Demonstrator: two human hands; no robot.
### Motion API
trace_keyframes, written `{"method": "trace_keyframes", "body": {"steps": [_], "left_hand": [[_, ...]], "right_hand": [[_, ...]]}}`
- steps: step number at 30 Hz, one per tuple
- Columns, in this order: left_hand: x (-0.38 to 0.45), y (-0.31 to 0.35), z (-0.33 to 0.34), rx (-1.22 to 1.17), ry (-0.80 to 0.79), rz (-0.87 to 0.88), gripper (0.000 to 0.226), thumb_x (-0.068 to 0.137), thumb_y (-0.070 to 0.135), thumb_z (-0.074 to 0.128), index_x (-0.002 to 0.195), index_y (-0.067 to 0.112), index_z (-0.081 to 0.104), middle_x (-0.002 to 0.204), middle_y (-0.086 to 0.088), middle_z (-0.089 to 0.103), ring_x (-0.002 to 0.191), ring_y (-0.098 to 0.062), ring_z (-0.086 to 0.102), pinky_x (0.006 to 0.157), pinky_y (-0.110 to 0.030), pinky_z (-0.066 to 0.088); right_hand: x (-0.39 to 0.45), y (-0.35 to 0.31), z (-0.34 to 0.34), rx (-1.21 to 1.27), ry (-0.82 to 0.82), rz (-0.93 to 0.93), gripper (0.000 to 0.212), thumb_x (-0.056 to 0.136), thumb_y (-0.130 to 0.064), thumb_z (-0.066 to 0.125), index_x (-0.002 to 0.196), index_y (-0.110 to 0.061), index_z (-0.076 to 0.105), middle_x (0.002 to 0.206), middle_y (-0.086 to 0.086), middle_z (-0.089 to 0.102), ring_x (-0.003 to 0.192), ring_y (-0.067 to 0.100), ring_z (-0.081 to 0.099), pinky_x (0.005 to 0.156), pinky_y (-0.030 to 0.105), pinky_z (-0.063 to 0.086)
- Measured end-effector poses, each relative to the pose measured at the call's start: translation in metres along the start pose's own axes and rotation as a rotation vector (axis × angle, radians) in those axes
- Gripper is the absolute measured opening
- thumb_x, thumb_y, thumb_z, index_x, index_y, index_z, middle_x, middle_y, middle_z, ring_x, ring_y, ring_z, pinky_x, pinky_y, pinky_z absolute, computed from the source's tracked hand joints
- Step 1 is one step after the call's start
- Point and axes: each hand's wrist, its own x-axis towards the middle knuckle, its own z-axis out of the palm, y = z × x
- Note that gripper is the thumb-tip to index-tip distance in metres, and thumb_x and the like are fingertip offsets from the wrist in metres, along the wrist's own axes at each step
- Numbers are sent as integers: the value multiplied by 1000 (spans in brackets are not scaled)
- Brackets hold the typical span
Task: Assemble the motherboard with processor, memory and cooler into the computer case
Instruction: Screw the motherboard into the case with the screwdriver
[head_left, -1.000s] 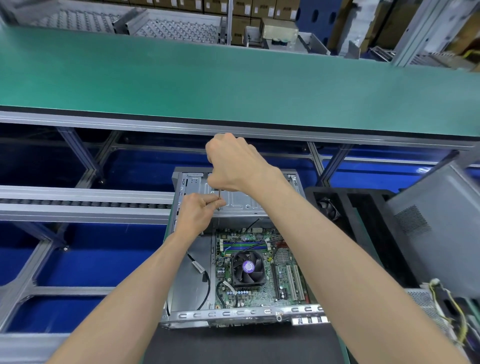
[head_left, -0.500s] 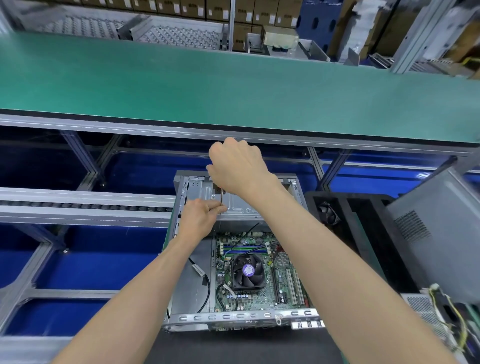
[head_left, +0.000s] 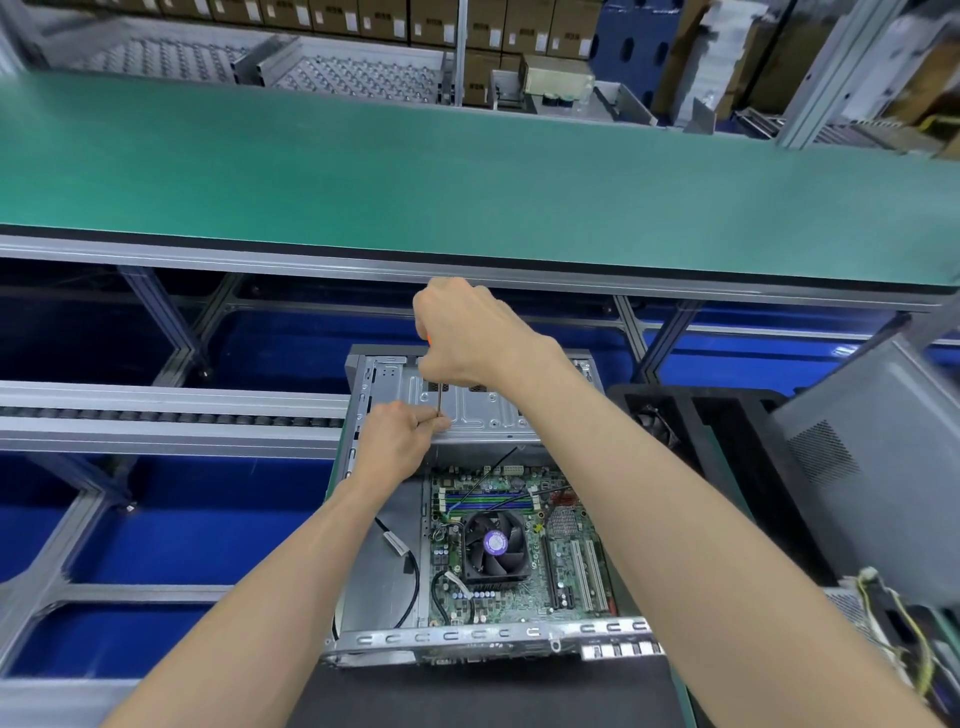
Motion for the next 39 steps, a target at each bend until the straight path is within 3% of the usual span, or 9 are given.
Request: {"method": "trace_keyframes", "body": {"steps": [5,9,14,18,24,27,31,35,39], "left_hand": [[-3,1,1,21,-8,19,17,91,24,69,85,11,79,63,2,71,66,-25,63,69,-35,54],[-2,0,0,30,-13,13,18,92,25,68,87,13,80,63,-3,70,64,-29,63,68,-40,54],[-5,0,2,50,26,31,19,94,28,67,88,15,80,55,-3,65,53,-25,52,61,-38,52],[-11,1,4,98,79,81,21,94,30,66,91,14,80,59,-11,66,60,-33,59,62,-42,51],[-37,3,6,109,382,174,13,81,20,78,71,16,71,40,14,37,37,-5,35,47,-17,34],[-46,-2,15,194,185,47,16,85,18,69,69,17,73,54,10,63,50,-7,56,56,-25,51],[-45,-11,31,298,-224,-275,27,86,5,53,97,13,76,96,-10,73,82,-24,64,68,-29,49],[-34,-22,48,245,-241,-401,26,91,7,48,115,7,58,110,-18,66,78,-26,55,66,-34,45],[-29,-33,66,74,-101,-515,47,98,18,57,142,6,49,123,-21,64,87,-29,64,71,-32,46]], "right_hand": [[-2,0,4,-112,115,56,20,93,-23,55,87,-15,38,81,1,34,77,30,39,65,38,32],[0,0,0,-17,24,-16,17,76,-12,59,83,-13,44,83,4,41,70,27,41,53,30,26],[-5,1,5,-102,93,53,24,93,-21,55,81,-13,36,71,-1,25,74,30,41,62,36,31],[-6,0,0,-4,15,-9,28,76,-13,60,69,-15,33,74,0,33,61,20,37,51,29,24],[-7,2,4,-94,93,83,26,94,-23,56,81,-14,36,72,-1,26,74,30,41,64,36,32],[-7,2,-1,-46,24,32,25,82,-19,61,75,-15,37,76,1,36,74,30,44,62,37,33],[-8,5,-2,25,20,26,16,76,-9,59,87,-10,47,84,5,44,74,30,46,51,30,26],[-6,5,3,-56,66,33,21,90,-17,58,85,-12,37,71,-3,25,75,28,41,60,35,31],[-4,5,0,6,10,18,22,74,-12,59,75,-14,38,77,1,36,68,25,43,53,29,27]]}}
